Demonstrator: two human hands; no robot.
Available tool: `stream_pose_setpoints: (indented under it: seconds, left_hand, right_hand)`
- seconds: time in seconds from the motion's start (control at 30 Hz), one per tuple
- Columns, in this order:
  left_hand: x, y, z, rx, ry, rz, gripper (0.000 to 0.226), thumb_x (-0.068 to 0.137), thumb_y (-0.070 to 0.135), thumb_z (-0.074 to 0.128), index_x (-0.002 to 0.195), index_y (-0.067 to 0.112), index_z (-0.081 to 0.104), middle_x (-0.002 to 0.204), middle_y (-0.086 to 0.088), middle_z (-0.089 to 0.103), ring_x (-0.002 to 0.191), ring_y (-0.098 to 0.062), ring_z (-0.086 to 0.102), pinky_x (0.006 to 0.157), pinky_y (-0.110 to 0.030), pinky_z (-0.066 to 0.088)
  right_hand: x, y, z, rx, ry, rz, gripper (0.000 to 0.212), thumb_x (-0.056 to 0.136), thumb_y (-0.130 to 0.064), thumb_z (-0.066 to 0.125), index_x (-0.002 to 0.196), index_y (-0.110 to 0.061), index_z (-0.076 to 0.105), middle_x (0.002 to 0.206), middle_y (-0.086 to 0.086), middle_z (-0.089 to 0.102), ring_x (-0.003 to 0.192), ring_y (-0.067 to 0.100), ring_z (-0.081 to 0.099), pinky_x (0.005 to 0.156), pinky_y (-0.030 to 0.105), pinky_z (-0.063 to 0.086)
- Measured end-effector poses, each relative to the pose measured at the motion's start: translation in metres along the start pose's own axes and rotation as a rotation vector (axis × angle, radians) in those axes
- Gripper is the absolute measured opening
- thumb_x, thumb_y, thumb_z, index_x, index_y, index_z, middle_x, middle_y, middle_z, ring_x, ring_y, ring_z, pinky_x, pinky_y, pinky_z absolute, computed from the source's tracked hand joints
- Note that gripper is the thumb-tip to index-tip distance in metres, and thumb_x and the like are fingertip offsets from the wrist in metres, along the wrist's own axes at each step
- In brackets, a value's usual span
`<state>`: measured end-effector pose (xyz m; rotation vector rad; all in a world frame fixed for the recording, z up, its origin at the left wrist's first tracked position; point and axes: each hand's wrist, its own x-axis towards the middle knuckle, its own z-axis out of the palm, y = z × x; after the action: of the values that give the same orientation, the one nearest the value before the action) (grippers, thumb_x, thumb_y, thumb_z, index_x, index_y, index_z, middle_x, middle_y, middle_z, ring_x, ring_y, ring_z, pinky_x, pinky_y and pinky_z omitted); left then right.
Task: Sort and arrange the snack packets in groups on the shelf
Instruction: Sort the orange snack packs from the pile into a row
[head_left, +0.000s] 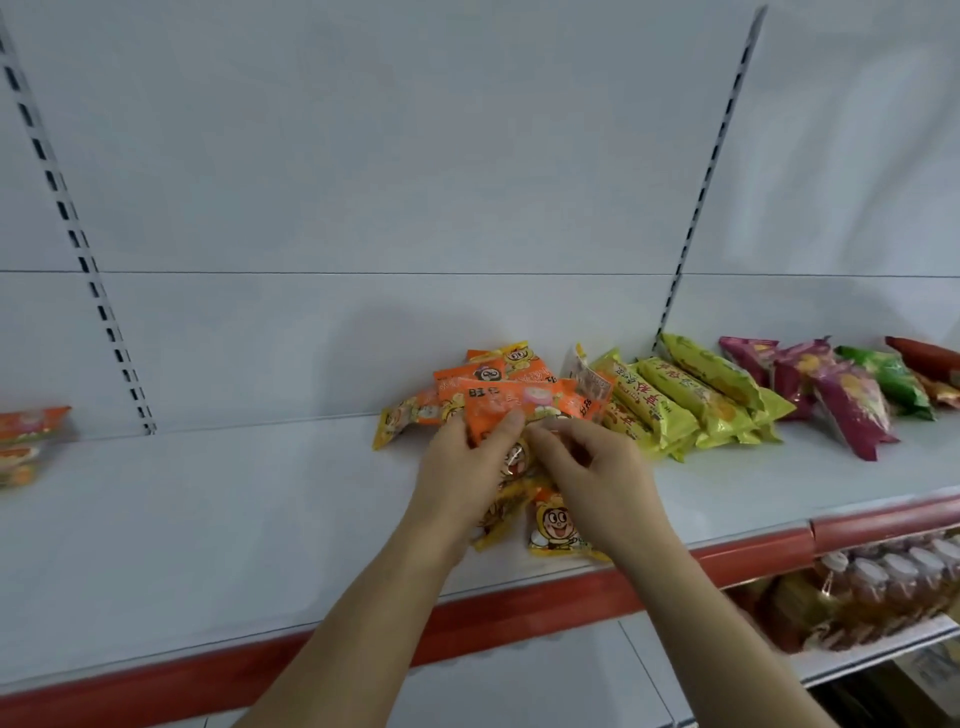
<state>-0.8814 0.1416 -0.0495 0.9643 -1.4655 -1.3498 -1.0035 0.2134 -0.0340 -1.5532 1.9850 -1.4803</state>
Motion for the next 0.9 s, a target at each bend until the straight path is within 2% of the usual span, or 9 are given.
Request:
stream_pose_setpoints:
  seconds: [0.13, 0.23, 0.3, 0.43, 0.57, 0.63, 0.73, 0.83, 0.9]
  left_hand:
    - [0.009, 0.001, -0.033, -0.092, 0.155, 0.050, 0.017, 0.098, 0.036, 0.068, 0.111, 0.026, 0.071, 0.105, 0.005, 0.079, 0.098, -0.016, 0.075, 0.090, -0.047, 0.061]
    - [0.013, 0.000, -0.063, -0.025, 0.225, 0.036, 0.014, 0.099, 0.033, 0.066, 0.111, 0.026, 0.067, 0.104, 0.005, 0.078, 0.093, -0.015, 0.076, 0.085, -0.044, 0.062]
    - [0.013, -0.001, -0.080, 0.021, 0.238, 0.020, 0.014, 0.100, 0.031, 0.064, 0.112, 0.024, 0.065, 0.106, 0.004, 0.077, 0.092, -0.014, 0.075, 0.082, -0.040, 0.062]
    - [0.016, -0.004, -0.100, 0.038, 0.238, -0.006, 0.015, 0.101, 0.029, 0.063, 0.113, 0.022, 0.068, 0.104, 0.003, 0.078, 0.091, -0.015, 0.076, 0.084, -0.042, 0.062]
    - [0.020, -0.007, -0.106, 0.007, 0.240, -0.046, 0.016, 0.104, 0.030, 0.058, 0.114, 0.021, 0.067, 0.109, 0.000, 0.077, 0.094, -0.017, 0.076, 0.087, -0.044, 0.062]
    - [0.019, -0.004, -0.104, -0.051, 0.191, -0.066, 0.024, 0.106, 0.040, 0.053, 0.117, 0.023, 0.066, 0.112, 0.000, 0.077, 0.097, -0.018, 0.076, 0.090, -0.046, 0.061]
    - [0.011, 0.006, -0.098, -0.262, -0.009, -0.111, 0.048, 0.102, 0.058, 0.047, 0.121, 0.020, 0.069, 0.109, -0.004, 0.079, 0.098, -0.025, 0.077, 0.088, -0.047, 0.062]
    - [0.009, 0.004, -0.095, -0.250, 0.003, -0.048, 0.038, 0.097, 0.046, 0.063, 0.124, 0.019, 0.065, 0.113, -0.007, 0.077, 0.097, -0.026, 0.077, 0.084, -0.049, 0.063]
    - [0.012, -0.001, -0.097, -0.217, 0.031, -0.043, 0.030, 0.098, 0.037, 0.067, 0.122, 0.020, 0.064, 0.113, -0.006, 0.077, 0.097, -0.026, 0.077, 0.085, -0.052, 0.063]
  right_hand:
    - [0.025, -0.008, 0.015, -0.143, 0.074, 0.022, 0.025, 0.099, -0.043, 0.053, 0.098, -0.028, 0.071, 0.077, -0.012, 0.067, 0.072, 0.002, 0.060, 0.056, 0.019, 0.042]
    - [0.056, -0.006, 0.040, -0.477, -0.006, 0.117, 0.043, 0.094, -0.057, 0.049, 0.085, -0.017, 0.064, 0.078, -0.003, 0.063, 0.074, 0.018, 0.060, 0.059, 0.030, 0.046]
    - [0.067, -0.007, 0.055, -0.580, -0.046, 0.189, 0.048, 0.090, -0.059, 0.053, 0.073, -0.014, 0.058, 0.073, 0.001, 0.060, 0.065, 0.019, 0.056, 0.050, 0.027, 0.038]
    - [0.067, -0.008, 0.058, -0.514, 0.001, 0.181, 0.031, 0.091, -0.042, 0.062, 0.075, -0.016, 0.061, 0.066, -0.002, 0.059, 0.057, 0.013, 0.052, 0.047, 0.025, 0.033]
    - [0.051, -0.018, 0.048, -0.145, 0.131, 0.094, 0.031, 0.092, -0.046, 0.062, 0.079, -0.018, 0.064, 0.065, 0.001, 0.062, 0.059, 0.015, 0.056, 0.053, 0.029, 0.041]
    - [0.039, -0.033, 0.052, 0.019, 0.090, 0.076, 0.032, 0.091, -0.048, 0.064, 0.079, -0.019, 0.067, 0.065, -0.001, 0.062, 0.059, 0.015, 0.056, 0.054, 0.031, 0.045]
    - [0.019, -0.048, 0.076, -0.113, -0.010, 0.008, 0.029, 0.092, -0.048, 0.064, 0.076, -0.023, 0.064, 0.064, -0.006, 0.061, 0.054, 0.003, 0.053, 0.048, 0.017, 0.038]
    - [0.007, -0.056, 0.085, -0.139, -0.050, -0.055, 0.030, 0.093, -0.044, 0.065, 0.071, -0.023, 0.060, 0.058, -0.008, 0.054, 0.055, 0.000, 0.051, 0.048, 0.014, 0.037]
    - [0.008, -0.057, 0.075, -0.176, -0.056, -0.075, 0.024, 0.095, -0.044, 0.062, 0.081, -0.025, 0.067, 0.064, -0.012, 0.059, 0.059, -0.001, 0.054, 0.049, 0.012, 0.037]
